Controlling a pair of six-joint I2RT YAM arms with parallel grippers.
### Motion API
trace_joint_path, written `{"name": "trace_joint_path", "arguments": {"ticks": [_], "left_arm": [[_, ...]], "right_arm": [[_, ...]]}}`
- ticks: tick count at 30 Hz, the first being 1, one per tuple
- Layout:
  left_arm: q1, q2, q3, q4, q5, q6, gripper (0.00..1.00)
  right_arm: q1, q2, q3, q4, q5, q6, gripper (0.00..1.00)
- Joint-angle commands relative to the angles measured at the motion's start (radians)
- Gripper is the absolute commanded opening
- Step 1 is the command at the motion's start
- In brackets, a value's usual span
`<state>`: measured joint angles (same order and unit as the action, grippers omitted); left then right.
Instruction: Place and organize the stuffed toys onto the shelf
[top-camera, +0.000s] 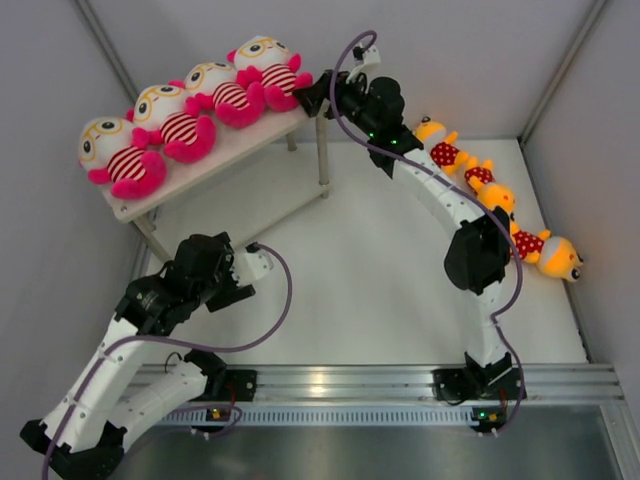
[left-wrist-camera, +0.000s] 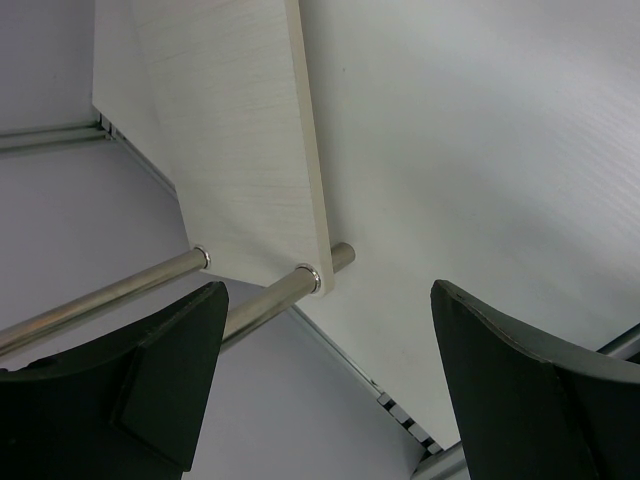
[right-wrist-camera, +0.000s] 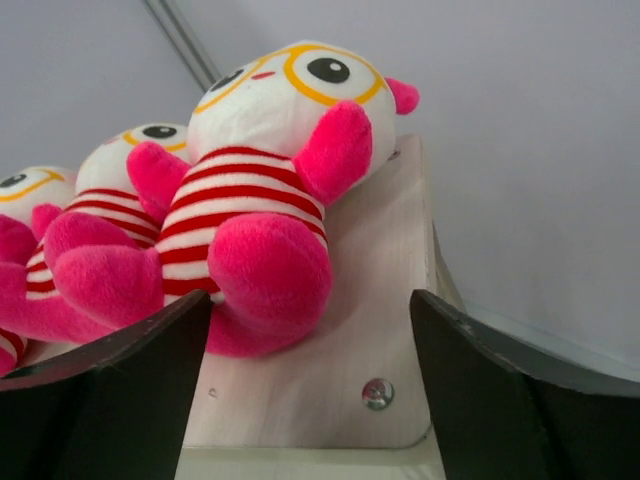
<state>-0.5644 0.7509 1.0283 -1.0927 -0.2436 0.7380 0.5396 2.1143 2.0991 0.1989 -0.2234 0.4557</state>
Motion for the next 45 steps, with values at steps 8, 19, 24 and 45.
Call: {"name": "trace_joint_path", "arguments": {"ticks": [8,19,24,45], "left_arm": [[0.003,0.004,0.018,0.016,-0.005,0.014,0.88],[0.014,-0.039,-0.066,0.019,0.003,0.012,0.88],[0.032,-0.061,-0.119,0.019,0.017,0.009,0.88],[0.124,0.039,-0.103,0.020,0.050,0.006,0.88]], "right_arm": [[-0.032,-0.204,-0.099,0.005,-0.025,-0.044,0.99],[-0.240,-0.793,-0.726,-0.268,0.323,-0.054,0.99],[-0.586,-0.780,-0.960,-0.443,0.417,0.029,1.00],[-0.791,-0.074,-0.564,-0.458,0.325,-0.140,0.69]]}}
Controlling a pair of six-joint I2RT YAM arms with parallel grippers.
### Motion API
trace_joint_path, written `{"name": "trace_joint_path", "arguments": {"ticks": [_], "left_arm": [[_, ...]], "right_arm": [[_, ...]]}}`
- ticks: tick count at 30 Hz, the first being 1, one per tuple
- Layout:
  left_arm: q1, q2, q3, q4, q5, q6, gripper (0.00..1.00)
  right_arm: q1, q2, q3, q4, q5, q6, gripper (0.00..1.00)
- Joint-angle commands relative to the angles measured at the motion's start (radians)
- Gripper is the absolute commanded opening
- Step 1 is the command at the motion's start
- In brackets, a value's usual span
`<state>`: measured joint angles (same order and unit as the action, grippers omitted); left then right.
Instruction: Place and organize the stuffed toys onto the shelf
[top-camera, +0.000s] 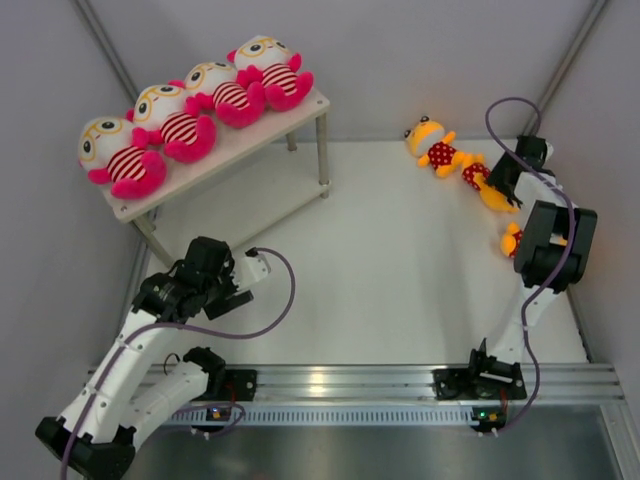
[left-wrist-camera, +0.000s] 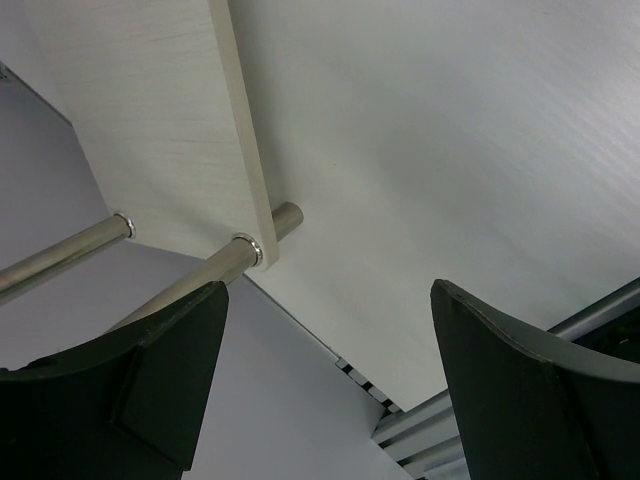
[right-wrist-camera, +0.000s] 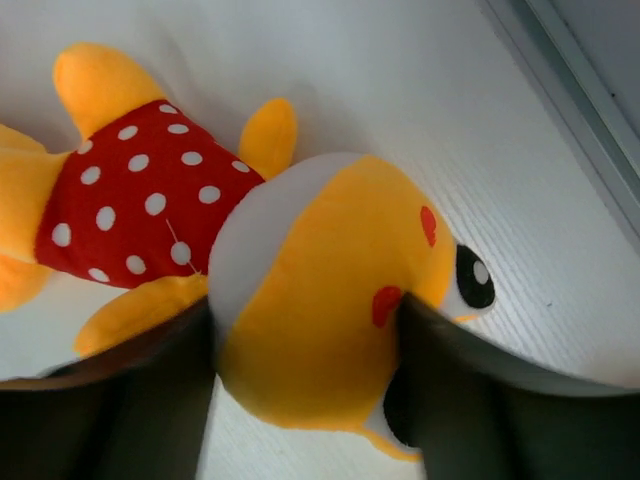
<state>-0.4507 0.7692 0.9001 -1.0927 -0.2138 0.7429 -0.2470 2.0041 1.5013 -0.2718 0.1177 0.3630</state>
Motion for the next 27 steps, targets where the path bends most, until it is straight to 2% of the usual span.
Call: {"name": "trace_joint_path", "arguments": {"ticks": [1,4,5,7,9,11,12,14,17,18,19,20,21,22,25,27], "left_arm": [[0.013,0.027,0.029,0.020,0.022,0.003,0.88],[0.018,0.047,0.049,0.020,0.031,0.001,0.88],[0.020,0.050,0.057,0.020,0.034,0.001,0.88],[0.023,0.058,0.065,0.019,0.040,-0.005,0.88],[0.023,0.059,0.074,0.019,0.050,-0.008,0.88],[0.023,0.059,0.080,0.019,0.056,-0.014,0.88],[0.023,0.058,0.080,0.020,0.066,-0.017,0.88],[0.023,0.051,0.086,0.020,0.080,-0.025,0.87],[0.026,0.039,0.097,0.020,0.114,-0.040,0.87],[0.027,0.035,0.100,0.020,0.122,-0.045,0.87],[0.026,0.033,0.108,0.019,0.134,-0.048,0.87],[0.026,0.027,0.111,0.017,0.137,-0.051,0.87],[0.027,0.021,0.114,0.019,0.142,-0.056,0.87],[0.027,0.016,0.123,0.019,0.145,-0.060,0.87],[0.033,0.002,0.147,0.017,0.160,-0.077,0.87],[0.041,-0.004,0.163,0.016,0.177,-0.088,0.88]], "right_arm": [[-0.006,0.051,0.037,0.010,-0.033,-0.053,0.48],[-0.005,0.036,0.027,0.016,-0.078,-0.056,0.26],[-0.005,0.022,0.007,0.023,-0.079,-0.052,0.14],[-0.005,-0.062,-0.025,0.036,-0.063,-0.033,0.00],[-0.005,-0.154,-0.104,0.065,-0.046,-0.013,0.00],[0.006,-0.347,-0.223,0.150,-0.023,-0.015,0.00],[0.029,-0.489,-0.264,0.176,-0.015,-0.031,0.00],[0.069,-0.617,-0.356,0.230,-0.016,-0.145,0.00],[0.217,-0.778,-0.378,0.218,-0.084,-0.416,0.00],[0.341,-0.797,-0.377,0.189,-0.149,-0.488,0.00],[0.395,-0.817,-0.375,0.125,-0.217,-0.633,0.00],[0.450,-0.823,-0.380,0.068,-0.312,-0.710,0.01],[0.551,-0.827,-0.392,0.030,-0.502,-0.783,0.05],[0.604,-0.840,-0.415,-0.013,-0.568,-0.928,0.07],[0.842,-0.854,-0.532,0.029,-0.576,-1.120,0.02],[0.982,-0.843,-0.572,0.089,-0.575,-1.167,0.00]]}}
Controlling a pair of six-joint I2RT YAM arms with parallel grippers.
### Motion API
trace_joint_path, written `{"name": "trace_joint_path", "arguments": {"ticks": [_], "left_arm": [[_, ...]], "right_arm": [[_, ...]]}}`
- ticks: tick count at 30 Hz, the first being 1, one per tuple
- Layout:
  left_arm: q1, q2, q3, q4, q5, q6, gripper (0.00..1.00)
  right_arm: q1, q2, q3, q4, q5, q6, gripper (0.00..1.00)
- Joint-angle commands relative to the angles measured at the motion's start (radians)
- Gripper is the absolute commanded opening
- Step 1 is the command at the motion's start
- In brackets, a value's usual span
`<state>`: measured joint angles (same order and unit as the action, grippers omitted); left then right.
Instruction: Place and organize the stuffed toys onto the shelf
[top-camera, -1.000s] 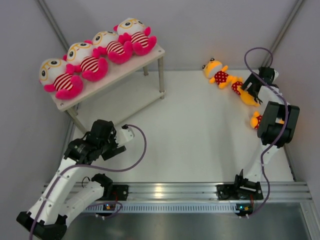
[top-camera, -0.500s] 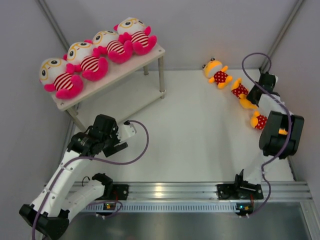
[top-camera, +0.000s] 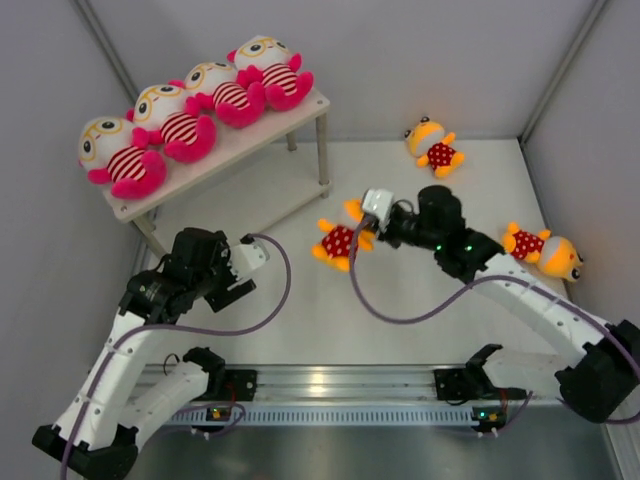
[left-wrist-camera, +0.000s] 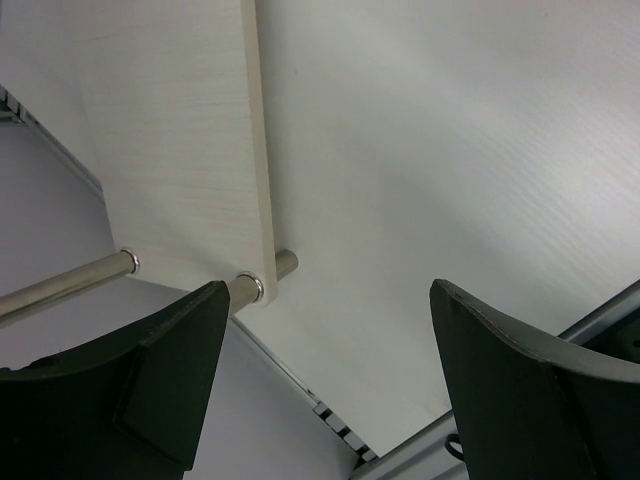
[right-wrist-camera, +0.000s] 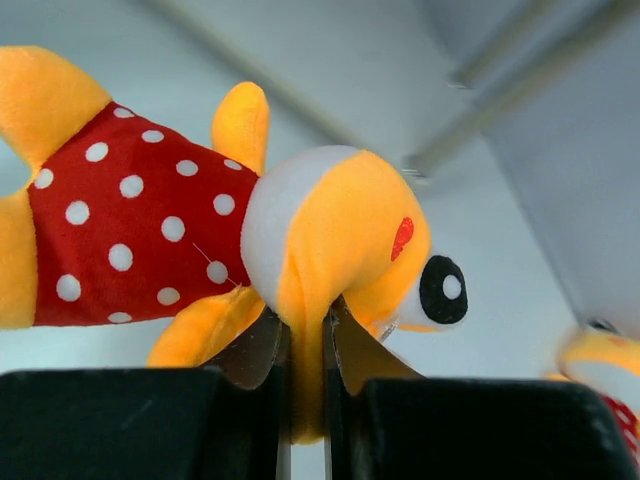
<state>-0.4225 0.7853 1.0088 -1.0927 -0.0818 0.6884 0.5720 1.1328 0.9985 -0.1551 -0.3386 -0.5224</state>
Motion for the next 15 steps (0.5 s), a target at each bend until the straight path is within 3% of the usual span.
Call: {"name": "trace_joint_path", "arguments": {"ticks": [1,3,9,15], "left_arm": [[0.016,-0.020,0.072,0.010,0.053,-0.039,0.88],[0.017,-0.014,0.109,-0.004,0.115,-0.052,0.88],[-0.004,0.041,0.177,-0.019,0.341,-0.119,0.89],[-0.045,0.097,0.208,-0.019,0.473,-0.124,0.88]], "right_arm": [[0.192,0.045,-0.069,-0.009,-0.131,-0.298,0.00],[0.244,0.082,-0.058,0.034,-0.198,-0.339,0.00],[0.391,0.174,-0.023,0.146,-0.207,-0.430,0.00],[0.427,0.292,0.022,0.290,-0.235,-0.393,0.00]]}}
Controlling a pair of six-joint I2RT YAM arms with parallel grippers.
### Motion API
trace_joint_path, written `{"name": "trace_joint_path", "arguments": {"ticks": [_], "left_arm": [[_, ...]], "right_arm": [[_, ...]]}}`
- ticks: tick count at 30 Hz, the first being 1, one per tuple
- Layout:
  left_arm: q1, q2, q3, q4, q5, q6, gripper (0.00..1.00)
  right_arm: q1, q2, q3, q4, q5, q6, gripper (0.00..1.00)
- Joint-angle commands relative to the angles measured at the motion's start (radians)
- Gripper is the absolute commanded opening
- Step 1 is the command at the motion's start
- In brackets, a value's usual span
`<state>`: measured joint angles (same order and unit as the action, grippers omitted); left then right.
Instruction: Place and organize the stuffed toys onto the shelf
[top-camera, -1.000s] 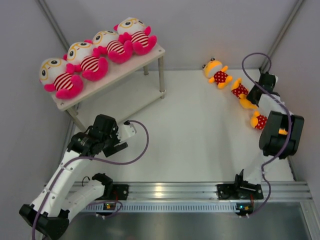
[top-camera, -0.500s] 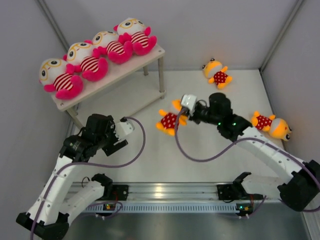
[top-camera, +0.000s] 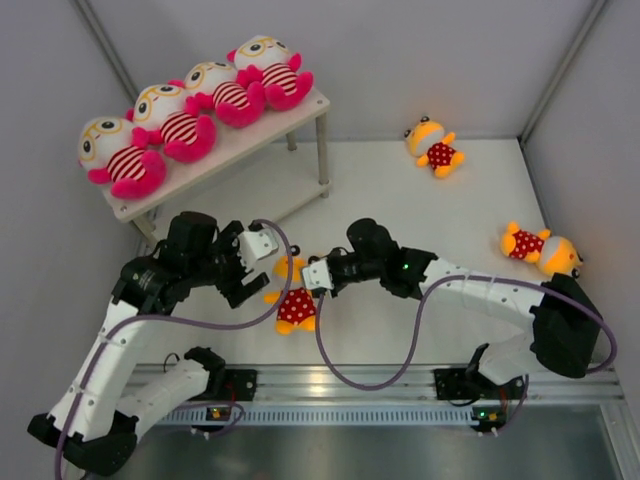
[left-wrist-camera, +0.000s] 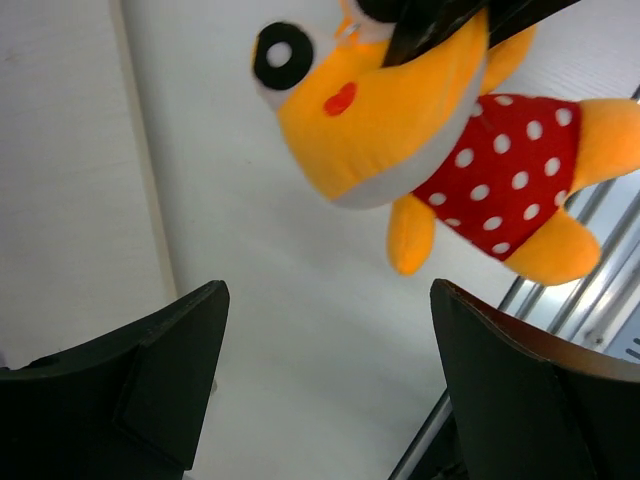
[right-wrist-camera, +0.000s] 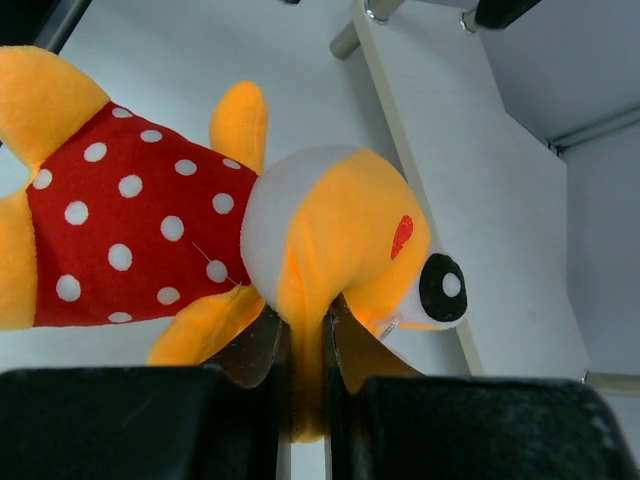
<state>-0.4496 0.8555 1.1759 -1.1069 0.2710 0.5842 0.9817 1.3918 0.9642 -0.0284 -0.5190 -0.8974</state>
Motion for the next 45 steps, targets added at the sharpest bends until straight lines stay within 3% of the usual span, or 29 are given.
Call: {"name": "trace_joint_path", "arguments": {"ticks": [1,12,15,18,19,22,23,26,27,28,30,31,33,34,38,45], "left_arm": [[-0.023,0.034,0.045,-0.005,0.120,-0.017,0.88],[-0.084,0.071,0.027,-0.004,0.096,0.040,0.88],[-0.090,0.073,0.013,-0.002,0.059,0.058,0.83],[-0.093,0.076,0.018,-0.001,0.059,0.063,0.55],[-0.096,0.076,0.021,-0.001,0.062,0.065,0.34],[-0.097,0.089,0.008,0.004,0.033,0.071,0.06],[-0.098,0.096,0.001,0.018,0.018,0.068,0.00],[-0.098,0.116,-0.033,0.053,-0.038,0.036,0.00],[-0.098,0.122,-0.048,0.094,-0.058,0.013,0.00],[-0.098,0.129,-0.056,0.117,-0.090,0.000,0.00],[-0.097,0.139,-0.076,0.195,-0.192,-0.021,0.00],[-0.098,0.151,-0.082,0.223,-0.225,-0.026,0.00],[-0.097,0.160,-0.091,0.284,-0.320,-0.058,0.00],[-0.097,0.174,-0.096,0.338,-0.341,-0.072,0.00],[-0.095,0.212,-0.120,0.461,-0.473,-0.127,0.00],[-0.095,0.383,-0.101,0.668,-0.556,-0.199,0.00]], "right_arm": [[0.018,0.041,0.057,0.200,-0.056,-0.005,0.00],[0.060,0.099,0.123,0.257,-0.107,0.023,0.00],[0.066,0.096,0.125,0.268,-0.137,0.022,0.00],[0.066,0.101,0.123,0.275,-0.153,0.034,0.00],[0.066,0.102,0.117,0.280,-0.153,0.037,0.00],[0.066,0.098,0.099,0.344,-0.159,0.075,0.00],[0.066,0.095,0.078,0.370,-0.165,0.087,0.00],[0.066,0.087,0.045,0.449,-0.127,0.135,0.00],[0.066,0.090,0.042,0.456,-0.106,0.159,0.05],[0.064,0.092,0.036,0.461,-0.080,0.173,0.16],[0.048,0.085,0.002,0.488,-0.023,0.227,0.23],[0.038,0.078,-0.043,0.511,-0.007,0.253,0.39],[0.002,0.052,-0.105,0.626,0.048,0.326,0.59],[-0.009,0.040,-0.163,0.666,0.075,0.347,0.76],[-0.055,-0.055,-0.280,0.768,0.221,0.410,0.81],[-0.063,-0.201,-0.398,0.725,0.297,0.431,0.82]]}}
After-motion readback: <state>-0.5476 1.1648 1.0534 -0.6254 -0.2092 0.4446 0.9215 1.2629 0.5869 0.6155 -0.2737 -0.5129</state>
